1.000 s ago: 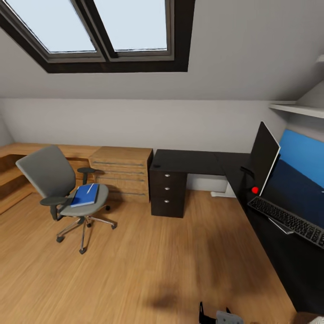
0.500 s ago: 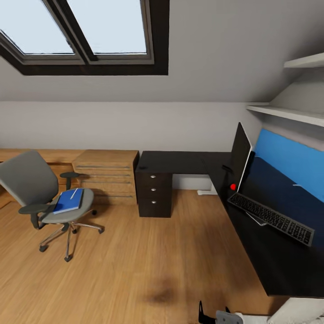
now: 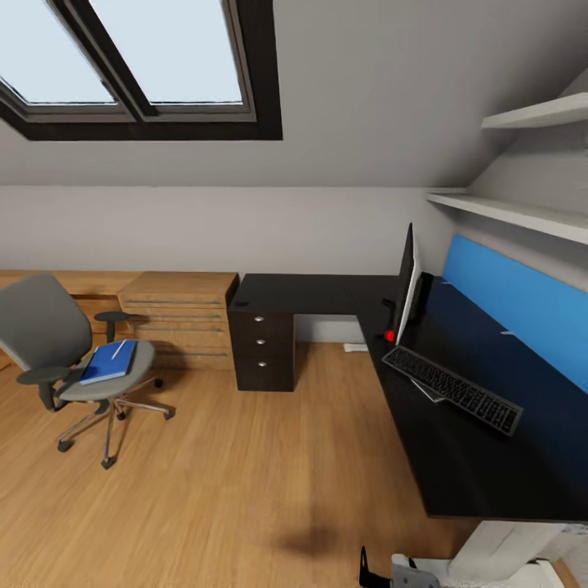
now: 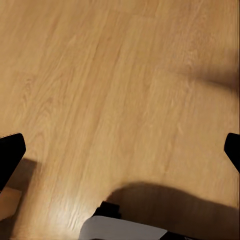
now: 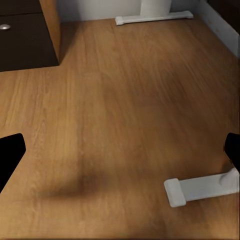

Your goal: In the bedroom, organize the workspace by keeping the computer under the desk, ensuring the monitor is on the desk, placing the keyboard on the desk next to the monitor, placing the mouse on the desk next to the keyboard, moving the folder from the swivel chair onto the desk next to the mouse, stacking the notebook on top of the folder with the pen on top of the notebook, and positioning the swivel chair next to the desk.

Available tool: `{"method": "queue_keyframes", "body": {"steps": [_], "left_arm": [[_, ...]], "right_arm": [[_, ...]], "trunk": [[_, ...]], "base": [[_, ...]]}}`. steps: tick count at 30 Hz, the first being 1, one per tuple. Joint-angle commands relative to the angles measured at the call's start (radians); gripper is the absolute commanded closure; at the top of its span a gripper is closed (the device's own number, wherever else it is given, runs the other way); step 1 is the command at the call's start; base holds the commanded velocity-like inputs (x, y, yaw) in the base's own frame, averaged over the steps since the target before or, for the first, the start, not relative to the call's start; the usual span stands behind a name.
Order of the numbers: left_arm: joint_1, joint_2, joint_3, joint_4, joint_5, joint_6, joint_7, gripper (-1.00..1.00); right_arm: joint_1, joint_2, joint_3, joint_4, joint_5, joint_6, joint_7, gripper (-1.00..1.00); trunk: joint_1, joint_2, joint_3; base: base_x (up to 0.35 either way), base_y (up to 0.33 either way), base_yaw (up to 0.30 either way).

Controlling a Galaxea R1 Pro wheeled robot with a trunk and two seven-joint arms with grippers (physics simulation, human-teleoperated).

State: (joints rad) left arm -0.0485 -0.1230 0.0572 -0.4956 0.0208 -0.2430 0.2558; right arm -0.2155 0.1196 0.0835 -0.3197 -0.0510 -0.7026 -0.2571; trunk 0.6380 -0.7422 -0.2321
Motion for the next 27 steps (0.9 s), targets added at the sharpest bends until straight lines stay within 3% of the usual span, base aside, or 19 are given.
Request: {"method": "queue_keyframes", "body": {"steps": [1,10,27], "left_arm": [[-0.001,-0.001,0.004,0.0,0.002,-0.004,-0.001,-1.0],[-0.001,0.002,0.004,0.0,0.002,-0.006,0.0,-1.0],[-0.001,0.0,0.004,0.0,0.002,-0.005,0.0,-1.0]], "right_arm": [[-0.001,-0.001,0.009,0.001,-0.005,-0.002,-0.006,-1.0],[-0.001,0.0,0.01,0.001,-0.004,0.0,-0.005,-1.0],[-0.001,0.0,0.009,0.037,-0.004,0.0,-0.005,-1.0]], "trunk": [[-0.004,0.006,0.002],[-0.038,0.069,0.03],[-0.104,0.188,0.083]], "base": [[-0.107,-0.323,0.0],[-0.053,-0.104,0.0],[-0.294,-0.121,0.0]]}}
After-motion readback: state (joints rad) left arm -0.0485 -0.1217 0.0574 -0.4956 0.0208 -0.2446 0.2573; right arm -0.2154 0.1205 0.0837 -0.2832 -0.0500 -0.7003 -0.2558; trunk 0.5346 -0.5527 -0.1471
